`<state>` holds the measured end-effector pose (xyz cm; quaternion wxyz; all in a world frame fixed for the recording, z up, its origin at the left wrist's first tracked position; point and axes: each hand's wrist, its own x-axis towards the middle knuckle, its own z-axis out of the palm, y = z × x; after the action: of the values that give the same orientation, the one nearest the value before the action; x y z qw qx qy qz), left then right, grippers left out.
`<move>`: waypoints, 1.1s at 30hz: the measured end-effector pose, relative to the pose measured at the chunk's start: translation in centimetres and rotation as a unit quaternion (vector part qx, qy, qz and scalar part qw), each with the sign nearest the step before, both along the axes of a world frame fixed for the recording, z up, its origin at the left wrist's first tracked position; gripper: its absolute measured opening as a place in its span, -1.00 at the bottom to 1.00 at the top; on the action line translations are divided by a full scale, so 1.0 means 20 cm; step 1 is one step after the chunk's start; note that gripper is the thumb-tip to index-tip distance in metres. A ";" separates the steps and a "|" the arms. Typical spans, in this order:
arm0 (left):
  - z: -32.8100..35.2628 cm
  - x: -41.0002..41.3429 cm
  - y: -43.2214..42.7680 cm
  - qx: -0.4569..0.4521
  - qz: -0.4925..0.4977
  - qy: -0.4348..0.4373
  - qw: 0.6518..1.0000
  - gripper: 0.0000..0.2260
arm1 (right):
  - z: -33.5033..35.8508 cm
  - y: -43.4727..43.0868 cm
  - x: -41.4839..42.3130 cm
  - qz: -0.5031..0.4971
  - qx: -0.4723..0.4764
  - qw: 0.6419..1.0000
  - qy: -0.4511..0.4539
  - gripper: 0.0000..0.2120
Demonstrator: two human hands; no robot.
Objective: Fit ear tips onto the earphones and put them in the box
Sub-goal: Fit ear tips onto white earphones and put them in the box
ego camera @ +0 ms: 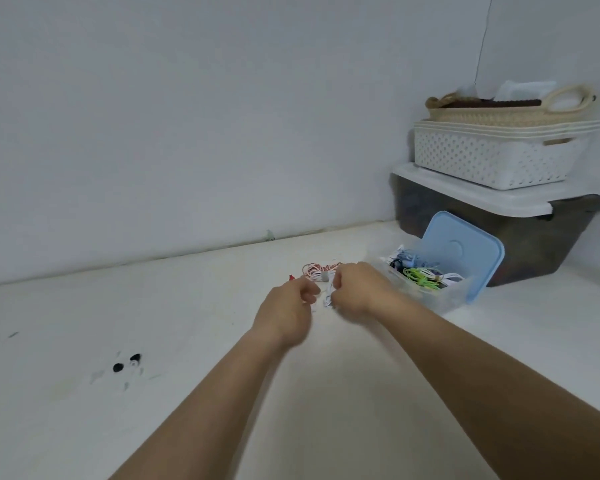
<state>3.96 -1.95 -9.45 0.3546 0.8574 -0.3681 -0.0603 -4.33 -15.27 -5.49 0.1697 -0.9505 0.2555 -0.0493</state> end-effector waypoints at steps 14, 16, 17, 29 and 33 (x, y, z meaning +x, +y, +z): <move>0.01 -0.04 0.17 -0.051 0.024 0.091 0.994 -0.78 | -0.03 0.00 -0.05 -0.090 0.021 0.995 -0.025 -0.94; 0.01 -0.05 0.18 -0.050 0.025 0.106 0.993 -0.78 | -0.02 0.02 -0.07 -0.106 0.051 0.993 -0.032 -0.74; 0.01 -0.05 0.19 -0.048 0.023 0.109 0.993 -0.78 | -0.03 0.03 -0.07 -0.116 0.073 0.990 -0.042 -0.70; 0.03 -0.07 0.27 -0.055 0.028 0.137 0.989 -0.80 | 0.06 0.12 -0.08 -0.088 0.195 0.914 -0.345 -0.67; 0.04 -0.06 0.34 -0.070 0.032 0.136 0.988 -0.80 | 0.12 0.17 -0.06 -0.045 0.248 0.891 -0.378 -0.70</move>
<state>2.70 4.86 -8.55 0.4626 0.8253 -0.2923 -0.1390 -5.54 -11.79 -3.11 0.4814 -0.7744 0.2188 -0.3473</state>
